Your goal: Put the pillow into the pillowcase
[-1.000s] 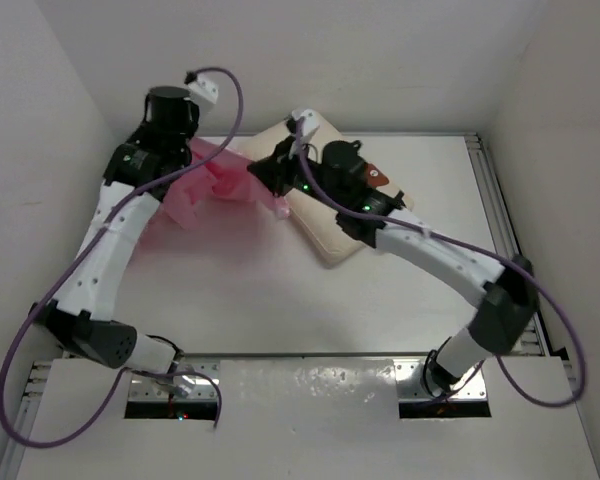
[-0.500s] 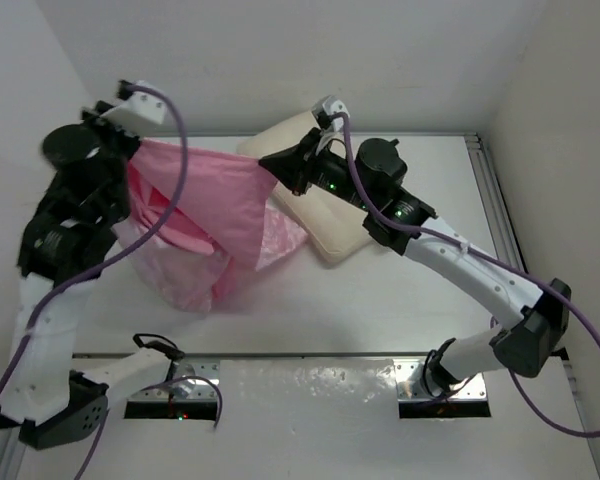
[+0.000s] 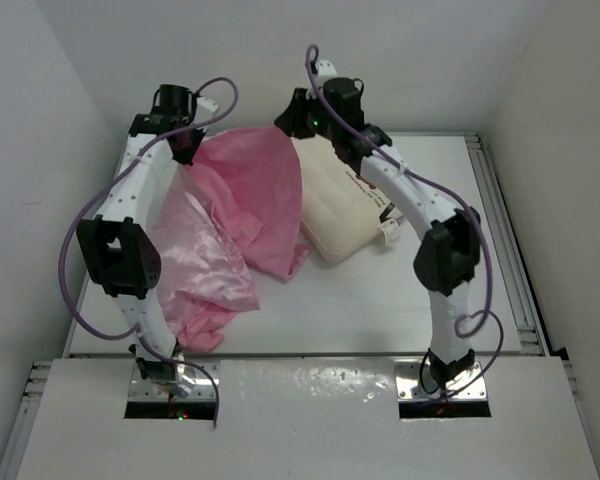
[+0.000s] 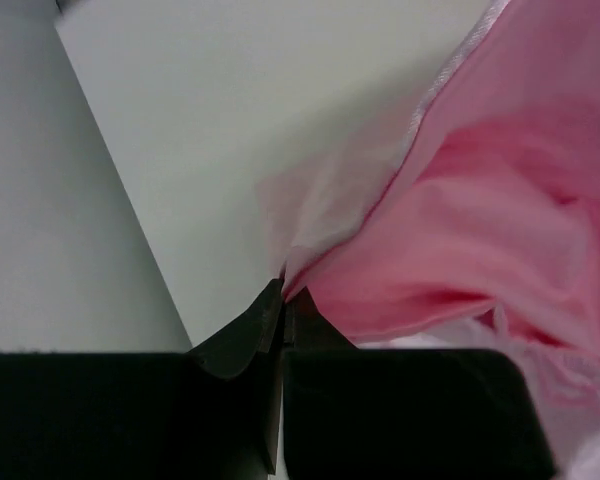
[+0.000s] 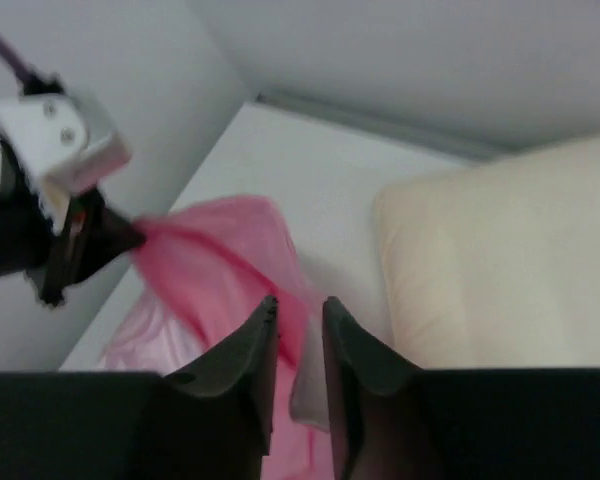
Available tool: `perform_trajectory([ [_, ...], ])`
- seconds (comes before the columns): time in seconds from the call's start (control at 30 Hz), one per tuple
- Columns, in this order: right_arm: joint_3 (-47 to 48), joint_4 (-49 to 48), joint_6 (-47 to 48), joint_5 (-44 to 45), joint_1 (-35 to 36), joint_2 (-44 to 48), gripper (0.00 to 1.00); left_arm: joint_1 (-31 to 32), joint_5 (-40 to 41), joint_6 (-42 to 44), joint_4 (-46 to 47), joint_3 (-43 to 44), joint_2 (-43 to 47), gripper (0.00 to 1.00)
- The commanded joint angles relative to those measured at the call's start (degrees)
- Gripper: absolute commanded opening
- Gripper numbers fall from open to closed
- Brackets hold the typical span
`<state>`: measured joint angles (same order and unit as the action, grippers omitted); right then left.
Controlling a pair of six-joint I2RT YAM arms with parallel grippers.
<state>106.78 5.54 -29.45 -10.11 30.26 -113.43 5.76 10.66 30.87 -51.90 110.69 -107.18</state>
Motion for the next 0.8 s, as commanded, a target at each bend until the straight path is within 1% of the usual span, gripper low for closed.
perform_trajectory([
  [0.0,18.2,8.4,-0.5,0.4,-0.5,-8.1,0.29,-9.2,-9.7,-7.7,-0.4,-2.4,2.0,0.0],
  [0.03,19.9,10.0,-0.7,0.3,-0.3,-10.6,0.58,-11.2,-9.3,-7.9,0.6,-3.9,1.7,0.0],
  [0.07,19.2,10.7,-1.4,0.6,-0.6,-10.5,0.82,-13.3,-8.7,-8.2,2.1,-7.5,0.9,0.0],
  [0.1,16.6,9.9,-1.6,0.9,-0.6,-9.5,0.98,-17.2,-8.3,-8.6,2.8,-9.1,0.4,0.0],
  [0.13,9.0,6.7,-1.5,1.1,-0.5,-5.9,0.99,-19.4,-7.3,-8.7,4.1,-12.4,-0.3,0.0],
  [0.17,5.2,4.8,-1.1,1.7,-0.4,-3.9,0.99,-21.3,-7.6,-8.9,4.5,-12.4,-0.4,0.0],
  [0.2,1.5,3.3,-0.5,2.4,-0.3,-2.0,0.99,-24.7,-8.0,-9.0,5.0,-15.8,-0.5,0.0],
  [0.23,-1.5,2.2,0.6,3.2,0.1,-0.2,0.99,-26.2,-9.1,-8.8,5.6,-17.5,-0.4,0.0],
  [0.27,-6.4,1.8,1.4,3.9,0.8,2.5,0.99,-27.5,-9.9,-8.4,6.6,-21.1,0.1,0.0],
  [0.3,-8.2,2.4,2.1,5.0,1.3,3.2,0.99,-29.3,-10.3,-7.0,6.9,-22.5,0.5,0.0],
  [0.33,-9.5,3.2,3.5,5.3,1.8,3.7,0.86,-29.7,-12.5,-6.0,6.9,-23.7,0.8,0.03],
  [0.37,-11.7,4.9,3.7,5.0,2.4,4.0,0.69,-29.7,-13.6,-3.6,5.9,-25.2,1.8,0.09],
  [0.4,-12.5,5.8,3.7,4.9,2.5,4.0,0.52,-29.2,-14.9,-2.3,5.3,-25.6,2.5,0.2],
  [0.43,-13.2,6.6,2.7,4.7,2.8,3.8,0.22,-28.7,-16.9,-1.5,4.9,-25.9,3.4,0.44],
  [0.47,-14.3,8.0,1.9,4.5,3.0,3.7,0.19,-27.7,-17.6,0.0,4.7,-25.7,5.2,0.53],
  [0.5,-15.0,8.3,1.1,3.9,3.0,3.3,0.21,-25.4,-18.1,0.7,4.8,-25.3,6.4,0.64],
  [0.53,-15.5,8.5,-0.3,3.4,3.0,3.3,0.26,-24.0,-19.3,1.1,5.1,-24.7,7.3,0.86],
  [0.57,-16.7,8.5,-0.9,2.9,3.0,3.3,0.31,-21.0,-19.8,2.3,5.6,-23.3,8.6,0.94],
  [0.6,-17.4,8.4,-1.3,2.6,3.0,3.5,0.33,-19.4,-20.2,3.0,5.8,-22.5,8.9,1.0],
  [0.63,-18.8,7.8,-1.9,2.4,3.0,3.8,0.35,-17.5,-21.1,3.7,6.0,-21.6,8.8,1.0],
  [0.67,-19.5,7.7,-1.9,2.1,3.2,4.1,0.41,-15.9,-21.5,5.4,6.0,-19.9,8.3,1.0],
  [0.7,-20.2,7.6,-2.1,2.1,3.1,4.7,0.44,-12.8,-21.9,6.4,5.9,-19.1,7.5,1.0],
  [0.73,-20.8,7.6,-2.2,2.2,3.2,5.1,0.48,-11.4,-23.3,7.5,4.9,-18.3,5.3,1.0],
  [0.77,-22.2,8.0,-2.3,2.2,3.1,5.3,0.57,-10.2,-23.7,9.2,4.2,-16.8,3.8,1.0],
])
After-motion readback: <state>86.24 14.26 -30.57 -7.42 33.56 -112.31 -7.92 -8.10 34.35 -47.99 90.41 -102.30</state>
